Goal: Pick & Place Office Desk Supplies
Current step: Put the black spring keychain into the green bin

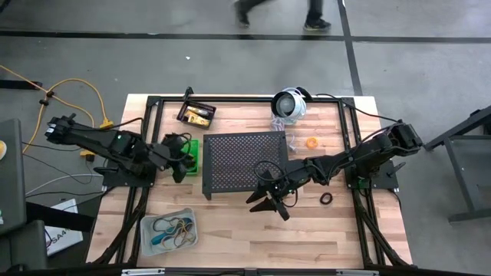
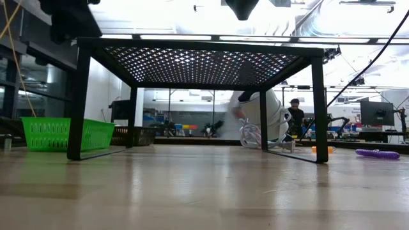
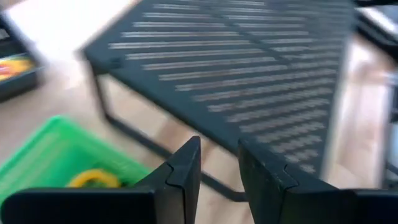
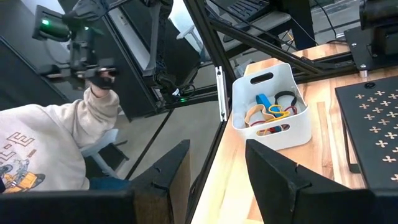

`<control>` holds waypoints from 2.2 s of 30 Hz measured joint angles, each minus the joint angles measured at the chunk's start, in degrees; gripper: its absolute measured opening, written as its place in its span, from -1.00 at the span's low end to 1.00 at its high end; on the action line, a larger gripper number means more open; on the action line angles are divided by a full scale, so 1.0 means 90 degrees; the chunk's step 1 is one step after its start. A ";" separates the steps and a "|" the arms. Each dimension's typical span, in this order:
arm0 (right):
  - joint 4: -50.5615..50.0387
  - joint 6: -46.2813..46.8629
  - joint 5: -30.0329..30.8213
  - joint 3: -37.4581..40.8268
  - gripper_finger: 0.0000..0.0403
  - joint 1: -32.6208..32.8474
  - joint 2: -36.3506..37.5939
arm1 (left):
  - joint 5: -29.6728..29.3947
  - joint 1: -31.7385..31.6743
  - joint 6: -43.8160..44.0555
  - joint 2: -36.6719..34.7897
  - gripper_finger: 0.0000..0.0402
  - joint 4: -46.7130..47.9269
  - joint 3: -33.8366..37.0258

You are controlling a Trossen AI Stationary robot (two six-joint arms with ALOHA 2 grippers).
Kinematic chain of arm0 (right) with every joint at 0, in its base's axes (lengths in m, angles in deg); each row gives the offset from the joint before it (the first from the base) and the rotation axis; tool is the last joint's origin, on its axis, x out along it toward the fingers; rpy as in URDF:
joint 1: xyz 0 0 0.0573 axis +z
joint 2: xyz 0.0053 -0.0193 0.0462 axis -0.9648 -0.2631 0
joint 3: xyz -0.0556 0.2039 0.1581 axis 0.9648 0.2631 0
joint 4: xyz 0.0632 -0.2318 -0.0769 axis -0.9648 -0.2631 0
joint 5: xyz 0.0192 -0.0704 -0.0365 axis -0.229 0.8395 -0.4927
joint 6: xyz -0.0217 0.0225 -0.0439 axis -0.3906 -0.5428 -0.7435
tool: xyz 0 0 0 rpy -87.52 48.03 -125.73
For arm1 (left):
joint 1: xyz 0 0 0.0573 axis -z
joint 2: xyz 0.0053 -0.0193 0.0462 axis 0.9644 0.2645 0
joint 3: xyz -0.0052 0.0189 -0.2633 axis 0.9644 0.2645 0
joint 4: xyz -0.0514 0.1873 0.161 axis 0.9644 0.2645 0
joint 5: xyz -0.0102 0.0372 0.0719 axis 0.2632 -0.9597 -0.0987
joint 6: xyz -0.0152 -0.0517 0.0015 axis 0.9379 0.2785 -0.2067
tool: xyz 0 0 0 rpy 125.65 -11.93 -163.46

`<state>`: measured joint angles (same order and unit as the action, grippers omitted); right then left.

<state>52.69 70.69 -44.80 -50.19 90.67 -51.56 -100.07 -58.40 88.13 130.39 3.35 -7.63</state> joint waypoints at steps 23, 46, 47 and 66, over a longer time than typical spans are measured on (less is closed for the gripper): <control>-0.0913 0.0495 0.0007 0.0005 -0.30 0.0279 0.0000 | -0.1208 0.2777 -0.1828 0.1314 -0.49 -0.3321 0.0005; -0.2977 0.1659 0.1076 0.0005 -0.30 0.1792 0.0698 | -0.1084 0.2738 -0.1811 0.1316 -0.49 -0.3566 0.0005; -0.3176 0.1858 0.1183 0.0005 -0.30 0.1906 0.0699 | -0.1084 0.2738 -0.1811 0.1315 -0.49 -0.3564 0.0005; -0.6886 0.6241 0.2617 0.0002 -0.30 0.3322 0.0690 | -0.1079 0.2737 -0.1811 0.1315 -0.49 -0.3554 0.0005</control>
<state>-9.28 126.86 -21.26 -50.17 120.57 -45.35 -109.78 -33.76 71.83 142.23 -28.63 -7.59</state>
